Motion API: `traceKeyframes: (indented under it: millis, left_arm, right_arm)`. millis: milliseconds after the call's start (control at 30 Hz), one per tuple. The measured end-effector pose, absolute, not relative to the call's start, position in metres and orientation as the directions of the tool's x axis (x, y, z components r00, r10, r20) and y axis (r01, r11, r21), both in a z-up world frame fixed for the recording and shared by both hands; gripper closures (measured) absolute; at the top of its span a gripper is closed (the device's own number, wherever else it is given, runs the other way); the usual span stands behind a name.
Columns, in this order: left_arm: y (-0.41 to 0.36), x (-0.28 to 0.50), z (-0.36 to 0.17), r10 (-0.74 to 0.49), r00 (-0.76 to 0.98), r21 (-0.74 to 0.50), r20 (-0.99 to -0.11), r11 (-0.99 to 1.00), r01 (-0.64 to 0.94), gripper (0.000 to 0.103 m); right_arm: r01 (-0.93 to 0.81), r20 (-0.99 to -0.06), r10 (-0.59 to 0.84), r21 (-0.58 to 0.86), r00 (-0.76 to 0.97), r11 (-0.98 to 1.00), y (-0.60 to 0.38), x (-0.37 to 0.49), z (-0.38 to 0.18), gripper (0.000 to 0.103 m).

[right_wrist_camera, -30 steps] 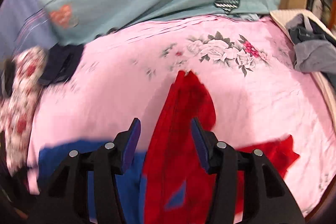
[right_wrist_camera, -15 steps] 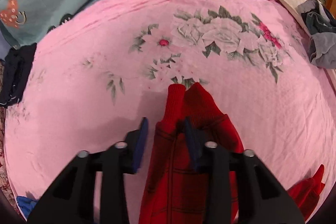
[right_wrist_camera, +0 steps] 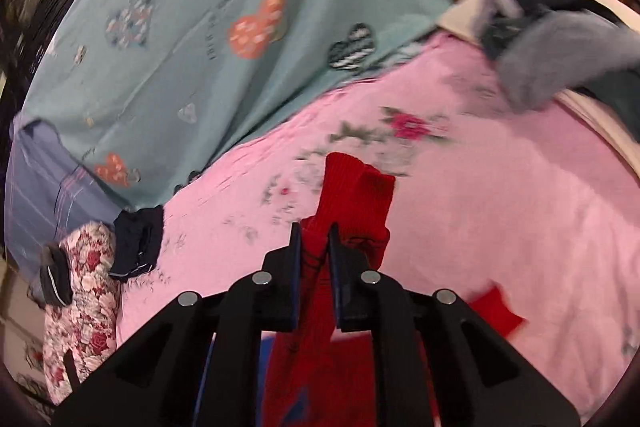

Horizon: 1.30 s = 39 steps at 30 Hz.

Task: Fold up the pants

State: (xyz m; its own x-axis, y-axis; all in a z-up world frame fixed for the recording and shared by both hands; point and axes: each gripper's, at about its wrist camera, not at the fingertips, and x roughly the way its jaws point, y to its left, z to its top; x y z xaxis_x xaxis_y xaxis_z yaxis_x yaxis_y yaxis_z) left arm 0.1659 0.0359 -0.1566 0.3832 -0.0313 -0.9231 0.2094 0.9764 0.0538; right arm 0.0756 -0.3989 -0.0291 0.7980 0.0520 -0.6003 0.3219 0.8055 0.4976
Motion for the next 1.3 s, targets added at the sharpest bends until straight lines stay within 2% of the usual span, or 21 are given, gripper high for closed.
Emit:
traceKeyframes:
  millis: [167,267,300,500,633,733,767,867,933,1000,1133,1300]
  left_arm:
    - [0.028,0.166,-0.157,0.015,0.384,0.105,-0.923,0.971,0.216,0.019]
    - [0.029,0.168,-0.157,0.021,0.373,0.106,-0.928,0.972,0.209,0.018]
    - [0.028,0.168,-0.157,0.026,0.372,0.111,-0.928,0.972,0.207,0.017]
    - [0.025,0.168,-0.155,0.055,0.371,0.145,-0.927,0.965,0.219,0.015]
    - [0.028,0.166,-0.152,0.091,0.397,0.193,-0.913,0.955,0.224,0.015]
    - [0.032,0.165,-0.153,0.100,0.419,0.213,-0.903,0.949,0.233,0.015]
    - [0.033,0.165,-0.155,0.098,0.424,0.216,-0.900,0.946,0.240,0.015]
    - [0.035,0.168,-0.155,0.098,0.437,0.220,-0.894,0.946,0.238,0.014]
    - [0.039,0.171,-0.147,0.094,0.430,0.206,-0.898,0.953,0.221,0.015]
    - [0.047,0.163,-0.126,0.103,0.485,0.222,-0.868,0.956,0.195,0.015]
    - [0.094,0.144,-0.094,0.156,0.552,0.235,-0.819,0.969,0.075,0.014]
    - [0.154,0.128,-0.097,0.226,0.520,0.233,-0.824,0.971,-0.053,0.014]
  right_arm:
    - [0.490,-0.717,0.089,0.556,0.691,0.671,-0.454,0.021,-0.129,0.091]
    - [0.499,-0.727,0.127,0.576,0.675,0.647,-0.459,0.008,-0.157,0.091]
    - [0.499,-0.727,0.144,0.587,0.671,0.638,-0.460,0.006,-0.162,0.083]
    - [0.493,-0.698,0.192,0.647,0.689,0.581,-0.472,-0.008,-0.149,0.073]
    - [0.418,-0.661,0.139,0.608,0.737,0.676,-0.463,0.001,-0.111,0.073]
    - [0.323,-0.630,0.181,0.598,0.755,0.734,-0.451,0.019,-0.101,0.073]
    - [0.305,-0.643,0.209,0.592,0.737,0.746,-0.447,0.030,-0.107,0.073]
    - [0.392,-0.776,0.191,0.494,0.601,0.776,-0.445,0.057,-0.148,0.073]
    - [0.424,-0.781,0.198,0.511,0.592,0.748,-0.448,0.059,-0.151,0.074]
    - [0.430,-0.783,0.189,0.506,0.593,0.747,-0.442,0.059,-0.132,0.071]
    - [0.235,-0.727,0.205,0.454,0.655,0.859,-0.385,0.066,-0.081,0.067]
    - [-0.200,-0.712,0.431,0.388,0.555,0.900,-0.243,0.098,-0.059,0.067]
